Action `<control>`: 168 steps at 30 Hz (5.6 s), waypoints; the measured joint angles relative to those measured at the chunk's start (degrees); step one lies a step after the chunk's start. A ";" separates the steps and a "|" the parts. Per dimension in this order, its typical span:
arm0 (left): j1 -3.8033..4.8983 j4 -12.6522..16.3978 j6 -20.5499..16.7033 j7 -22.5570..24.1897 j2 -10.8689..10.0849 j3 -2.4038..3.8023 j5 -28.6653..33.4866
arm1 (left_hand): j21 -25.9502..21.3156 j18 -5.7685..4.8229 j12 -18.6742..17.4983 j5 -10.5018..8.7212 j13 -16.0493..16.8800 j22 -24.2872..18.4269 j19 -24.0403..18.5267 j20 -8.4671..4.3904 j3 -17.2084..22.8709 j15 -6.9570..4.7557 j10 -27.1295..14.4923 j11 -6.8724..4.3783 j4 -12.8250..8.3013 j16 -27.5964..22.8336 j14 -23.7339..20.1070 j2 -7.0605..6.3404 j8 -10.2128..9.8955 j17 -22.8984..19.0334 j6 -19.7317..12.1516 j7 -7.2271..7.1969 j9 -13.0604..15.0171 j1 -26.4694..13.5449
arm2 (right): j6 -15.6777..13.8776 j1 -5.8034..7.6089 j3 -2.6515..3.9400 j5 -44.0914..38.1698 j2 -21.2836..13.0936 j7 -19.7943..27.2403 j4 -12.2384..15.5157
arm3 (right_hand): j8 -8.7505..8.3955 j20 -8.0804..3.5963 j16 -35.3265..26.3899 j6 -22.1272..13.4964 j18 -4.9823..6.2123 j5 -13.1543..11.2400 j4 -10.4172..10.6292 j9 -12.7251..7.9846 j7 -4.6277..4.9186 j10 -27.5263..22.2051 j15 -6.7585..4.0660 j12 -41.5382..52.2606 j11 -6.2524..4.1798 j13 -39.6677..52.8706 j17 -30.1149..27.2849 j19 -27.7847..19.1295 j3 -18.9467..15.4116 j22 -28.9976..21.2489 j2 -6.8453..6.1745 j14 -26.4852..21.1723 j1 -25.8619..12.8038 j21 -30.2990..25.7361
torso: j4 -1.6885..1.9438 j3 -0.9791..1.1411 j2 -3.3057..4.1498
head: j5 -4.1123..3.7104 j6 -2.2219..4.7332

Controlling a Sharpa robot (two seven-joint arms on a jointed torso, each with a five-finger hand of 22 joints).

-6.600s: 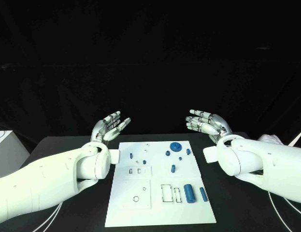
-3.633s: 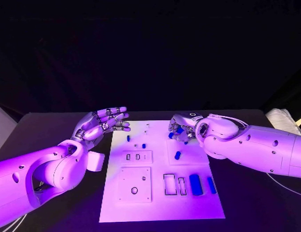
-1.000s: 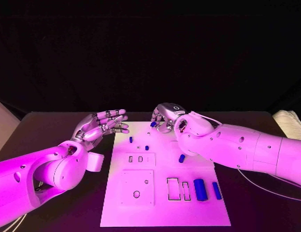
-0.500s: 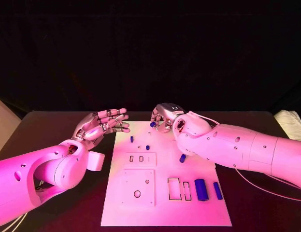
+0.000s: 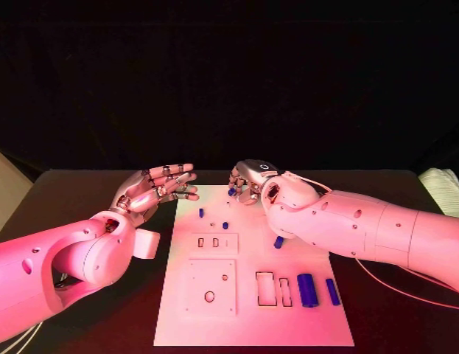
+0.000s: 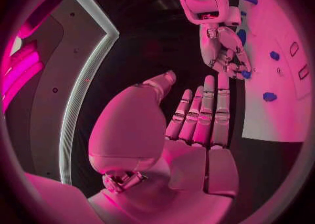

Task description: Assemble the parts on the task board

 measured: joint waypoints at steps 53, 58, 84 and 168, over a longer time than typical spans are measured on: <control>0.13 -3.27 1.13 -0.61 0.76 -0.04 -0.56 | 1.11 0.00 0.00 0.00 0.00 0.68 -2.16 0.52 -0.72 0.30 0.00 0.00 -1.03 0.51 -1.12 -0.98 0.00 0.73 -0.63 -0.20 -0.15 -0.98 | 4.03 1.41 0.37 17.34 -21.53 8.25 10.48 | -6.12 2.14 6.89 -13.73 -3.16 6.11 16.95 7.56 3.78 12.69 2.37 78.81 2.38 65.60 0.04 6.30 -24.50 15.63 -1.72 0.09 8.95 12.35 | -1.41 1.21 -1.96 | 0.52 -0.04; 0.13 -3.31 1.18 -0.70 0.83 -0.05 -0.63 | 1.11 0.00 0.00 0.00 0.00 0.68 -2.16 0.52 -0.72 0.10 0.00 0.00 -1.03 0.51 -1.32 -0.98 0.00 0.73 -0.63 -0.20 -0.15 -0.98 | 5.88 1.33 0.36 16.82 -20.53 7.43 10.32 | -5.68 2.14 6.89 -13.79 -3.16 6.43 17.18 7.74 3.84 12.72 2.37 79.48 2.41 65.60 0.03 6.30 -25.02 15.63 -1.41 0.09 8.68 12.35 | -1.43 1.20 -1.88 | 0.54 -0.27; 0.13 -2.93 1.23 -1.07 0.56 -0.05 -0.94 | 1.11 0.00 0.00 0.00 0.00 0.73 -2.16 0.52 -0.71 0.10 0.00 0.00 -1.03 0.50 -1.32 -0.98 0.00 0.79 -0.62 -0.20 -0.19 -0.98 | 5.95 0.78 0.30 13.99 -17.13 2.72 7.29 | -4.78 2.15 6.88 -12.76 -3.15 6.98 17.01 8.11 3.62 12.72 2.37 80.27 2.41 65.58 0.01 6.29 -24.85 15.61 -0.36 0.10 7.63 12.34 | -1.13 1.09 -1.55 | -0.15 -1.23; 0.13 -7.25 2.15 -1.86 4.01 -0.11 -1.15 | 1.56 -0.01 0.00 0.00 0.00 0.97 -2.56 0.52 -0.71 0.10 0.00 0.00 -1.03 0.73 -1.32 -0.75 0.00 0.99 -0.62 -0.20 -0.21 -0.74 | -0.51 -1.25 0.03 5.78 -2.46 -1.50 6.84 | -2.43 0.62 6.88 -7.00 -4.02 5.76 15.03 7.67 1.98 12.92 0.61 80.78 0.16 65.58 0.02 6.37 -12.89 15.60 0.52 0.00 7.15 13.52 | -1.13 1.09 -2.22 | 0.53 -1.71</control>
